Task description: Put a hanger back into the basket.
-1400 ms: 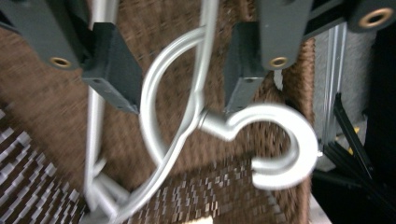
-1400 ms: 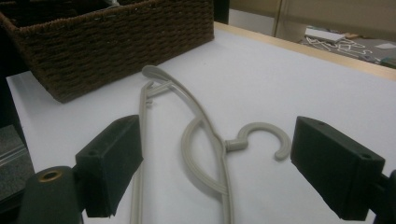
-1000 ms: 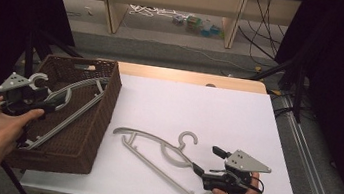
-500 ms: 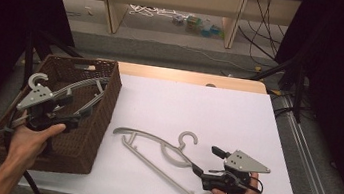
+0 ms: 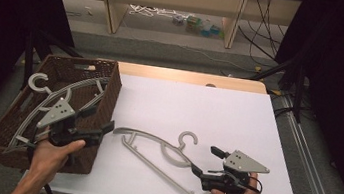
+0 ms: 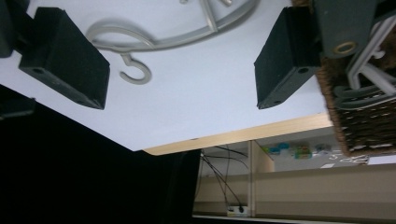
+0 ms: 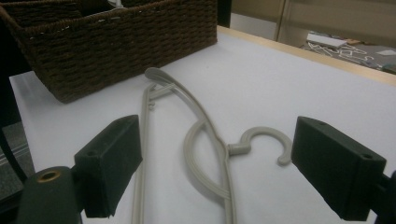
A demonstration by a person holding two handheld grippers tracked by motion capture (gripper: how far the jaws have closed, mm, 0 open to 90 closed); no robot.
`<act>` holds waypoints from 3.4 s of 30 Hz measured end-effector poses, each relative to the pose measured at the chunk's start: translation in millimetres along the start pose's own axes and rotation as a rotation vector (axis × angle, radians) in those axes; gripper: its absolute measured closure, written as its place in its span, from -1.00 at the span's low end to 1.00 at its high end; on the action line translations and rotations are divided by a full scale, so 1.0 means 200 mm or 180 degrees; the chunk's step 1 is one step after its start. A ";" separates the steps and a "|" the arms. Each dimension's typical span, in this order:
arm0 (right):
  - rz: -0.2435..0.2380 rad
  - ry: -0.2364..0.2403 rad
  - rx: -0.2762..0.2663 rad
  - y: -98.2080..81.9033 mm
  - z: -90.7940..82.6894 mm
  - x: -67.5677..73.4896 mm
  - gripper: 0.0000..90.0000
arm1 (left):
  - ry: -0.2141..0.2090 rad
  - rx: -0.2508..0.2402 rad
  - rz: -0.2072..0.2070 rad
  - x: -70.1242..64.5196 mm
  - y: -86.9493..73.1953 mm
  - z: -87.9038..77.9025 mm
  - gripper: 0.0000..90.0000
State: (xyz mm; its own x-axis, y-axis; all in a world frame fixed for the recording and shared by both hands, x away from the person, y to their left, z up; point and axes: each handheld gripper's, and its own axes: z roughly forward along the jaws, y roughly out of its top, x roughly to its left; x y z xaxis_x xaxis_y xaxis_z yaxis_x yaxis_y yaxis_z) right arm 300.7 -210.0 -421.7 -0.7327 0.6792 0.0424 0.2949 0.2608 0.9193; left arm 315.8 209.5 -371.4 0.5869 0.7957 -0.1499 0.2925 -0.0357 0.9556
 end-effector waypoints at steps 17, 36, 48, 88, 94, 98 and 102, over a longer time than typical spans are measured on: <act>0.0027 0.0032 -0.0025 -0.02 0.01 -0.01 -0.62 | -0.0240 0.0065 0.0181 -0.16 -0.23 0.07 -0.63; -0.0259 -0.0034 0.0630 -0.01 0.13 -0.06 -0.62 | -0.0276 0.0167 0.0278 -0.20 -0.34 0.09 -0.63; -0.0390 0.0161 0.1517 -0.04 0.30 -0.10 -0.33 | -0.0337 0.0187 0.0280 -0.19 -0.35 0.10 -0.63; -0.0361 0.0215 0.2637 0.00 0.48 -0.16 0.70 | -0.0375 0.0279 0.0306 -0.19 -0.36 0.12 -0.63; -0.0349 0.0108 0.2689 0.00 0.49 -0.16 0.78 | -0.0343 0.0315 0.0309 -0.19 -0.36 0.12 -0.63; -0.0359 0.0126 0.2674 0.00 0.49 -0.16 0.82 | -0.0341 0.0330 0.0319 -0.18 -0.36 0.12 -0.63; -0.0403 0.0171 0.2634 0.00 0.48 -0.17 0.83 | -0.0342 0.0350 0.0336 -0.18 -0.36 0.12 -0.63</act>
State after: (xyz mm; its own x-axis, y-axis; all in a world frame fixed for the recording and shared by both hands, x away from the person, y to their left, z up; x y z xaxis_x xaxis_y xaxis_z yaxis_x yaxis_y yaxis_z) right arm 384.4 -165.9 -460.1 -0.8126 0.5828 -0.0040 0.5480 0.7663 0.3354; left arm 292.2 168.3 -441.3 0.6942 0.7150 -0.0822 0.3023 -0.1860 0.9349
